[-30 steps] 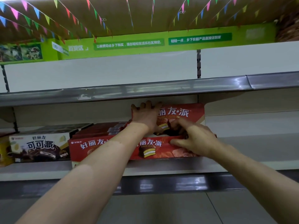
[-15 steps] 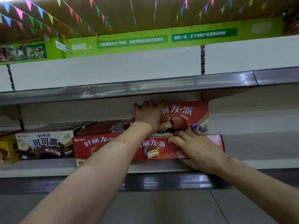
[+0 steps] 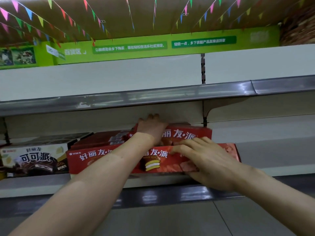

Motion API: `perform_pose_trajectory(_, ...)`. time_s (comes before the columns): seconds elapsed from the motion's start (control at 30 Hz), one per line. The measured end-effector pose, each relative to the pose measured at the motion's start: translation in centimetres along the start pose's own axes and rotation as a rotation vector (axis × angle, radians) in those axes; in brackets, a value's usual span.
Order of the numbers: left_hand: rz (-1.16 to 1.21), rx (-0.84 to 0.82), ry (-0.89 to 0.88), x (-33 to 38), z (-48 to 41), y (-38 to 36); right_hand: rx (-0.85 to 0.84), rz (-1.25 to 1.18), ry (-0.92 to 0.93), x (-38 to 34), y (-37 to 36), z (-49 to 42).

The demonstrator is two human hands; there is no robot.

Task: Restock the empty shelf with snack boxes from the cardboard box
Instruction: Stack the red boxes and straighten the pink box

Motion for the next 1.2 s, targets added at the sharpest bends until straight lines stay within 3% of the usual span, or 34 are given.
perform_pose_trajectory(0.1, 0.168, -0.269, -0.036, -1.5, -0.2, -0.4, -0.04, -0.127, -0.075, 0.4, 0.7, -0.6)
perform_pose_trajectory(0.17, 0.422, -0.388, 0.017, -2.8, 0.6, 0.7, -0.115, -0.215, -0.179, 1.4, 1.1, -0.9)
perform_pose_trajectory(0.23, 0.782, -0.389, 0.124, -3.8, 1.9, 2.2, -0.17, -0.308, -0.254, 2.6, 1.3, -1.6)
perform_pose_trajectory(0.3, 0.932, -0.365, 0.152, -4.7, 3.3, 2.9, -0.217, -0.444, -0.329, 3.6, 1.2, -2.3)
perform_pose_trajectory(0.47, 0.72, -0.506, 0.03, -6.1, 6.1, 1.9, -0.284, -0.573, -0.413, 4.8, 0.7, -3.2)
perform_pose_trajectory(0.6, 0.825, -0.506, 0.122, -7.1, 6.9, 0.2, -0.307, -0.597, -0.483, 4.7, 0.6, -3.3)
perform_pose_trajectory(0.77, 0.88, -0.49, 0.177, -7.3, 7.0, -0.5, -0.284, -0.4, -0.533, 4.9, 1.2, -1.8)
perform_pose_trajectory(0.87, 0.795, -0.473, 0.168, -6.9, 7.0, 0.0, -0.131, -0.381, -0.709, 6.0, 1.4, 0.7)
perform_pose_trajectory(0.93, 0.718, -0.416, 0.174, -6.4, 7.1, 0.2, 0.046, -0.658, -0.857, 6.3, 1.1, 2.1)
perform_pose_trajectory(1.0, 0.544, -0.294, 0.187, -5.6, 7.7, 0.4, 0.087, -0.911, -0.927, 5.8, 0.3, 2.6)
perform_pose_trajectory(1.1, 0.28, -0.117, 0.133, -3.1, 8.3, 0.1, 0.193, -0.92, -0.978, 5.6, -1.6, 2.3)
perform_pose_trajectory(1.2, 0.25, -0.137, 0.12, -1.0, 8.0, -0.7, 0.273, -0.895, -0.979, 5.2, -2.4, 1.4)
Point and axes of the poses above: each hand's wrist, its own z-axis away from the middle knuckle, its own y-axis out of the back of the hand, x = y × z, the point moved 2 cm from there along -z, towards the middle knuckle, and after that the axes turned 13 degrees about y, right-handed, at the moved point
